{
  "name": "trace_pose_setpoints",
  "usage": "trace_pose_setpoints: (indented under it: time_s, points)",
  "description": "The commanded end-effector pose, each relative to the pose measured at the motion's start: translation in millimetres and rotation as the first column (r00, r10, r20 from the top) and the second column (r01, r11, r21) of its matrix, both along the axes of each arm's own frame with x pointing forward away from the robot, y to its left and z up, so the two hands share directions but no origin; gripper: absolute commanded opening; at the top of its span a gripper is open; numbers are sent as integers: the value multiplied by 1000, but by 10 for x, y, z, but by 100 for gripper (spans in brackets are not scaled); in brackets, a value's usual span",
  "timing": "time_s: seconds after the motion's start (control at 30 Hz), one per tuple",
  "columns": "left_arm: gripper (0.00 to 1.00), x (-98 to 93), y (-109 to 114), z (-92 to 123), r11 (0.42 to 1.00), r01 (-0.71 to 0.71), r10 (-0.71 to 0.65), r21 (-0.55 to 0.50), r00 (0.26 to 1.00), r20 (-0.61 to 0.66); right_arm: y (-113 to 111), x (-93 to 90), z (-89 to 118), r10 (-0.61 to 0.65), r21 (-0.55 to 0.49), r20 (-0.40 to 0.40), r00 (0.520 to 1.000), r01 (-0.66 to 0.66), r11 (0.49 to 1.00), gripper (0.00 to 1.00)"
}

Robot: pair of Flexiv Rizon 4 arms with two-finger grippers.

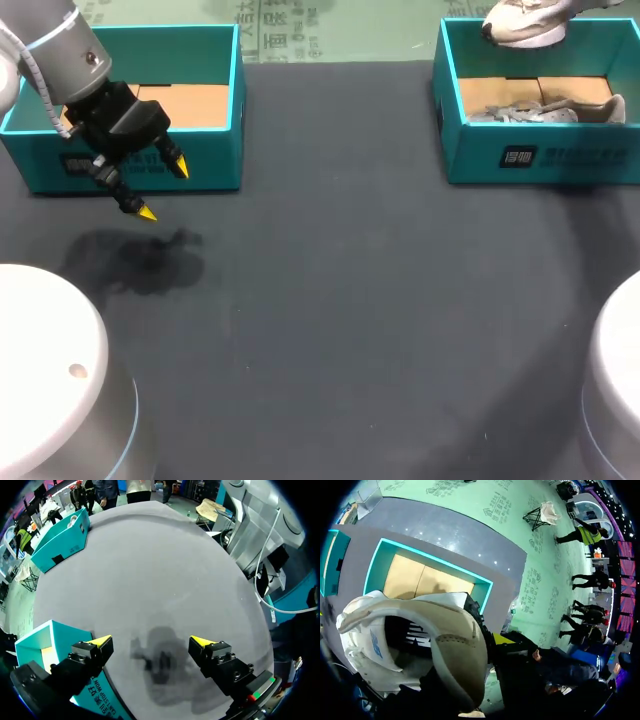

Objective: Take the shoe out of the shoebox, open the shoe tongue, remove and reinsert the insole, then place the shoe into the shoebox

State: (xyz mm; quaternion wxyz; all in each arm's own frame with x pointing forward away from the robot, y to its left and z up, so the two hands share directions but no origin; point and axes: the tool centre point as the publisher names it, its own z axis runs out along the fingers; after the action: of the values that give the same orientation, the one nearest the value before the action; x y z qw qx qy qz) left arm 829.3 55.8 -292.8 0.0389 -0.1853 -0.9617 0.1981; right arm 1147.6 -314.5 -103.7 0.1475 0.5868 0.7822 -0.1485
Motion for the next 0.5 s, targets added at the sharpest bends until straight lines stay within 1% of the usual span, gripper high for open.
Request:
trace_pose_setpoints:
  time_s: [0.03, 0.1, 0.17, 0.5]
  points:
    - [100, -12, 2, -2, 1000, -1, 1, 2, 1000, 3, -166, -155, -74, -230, 64, 88, 969, 225, 972, 0]
    - [100, -12, 2, -2, 1000, -1, 1, 2, 1000, 3, -190, -195, -114, -288, 72, 115, 951, 281, 957, 0]
    - [100, -12, 2, -2, 1000, -1, 1, 2, 1000, 3, -196, -210, -158, -329, 84, 123, 936, 320, 944, 0]
    - [100, -12, 2, -2, 1000, -1, 1, 2, 1000, 3, -196, -210, -158, -329, 84, 123, 936, 320, 944, 0]
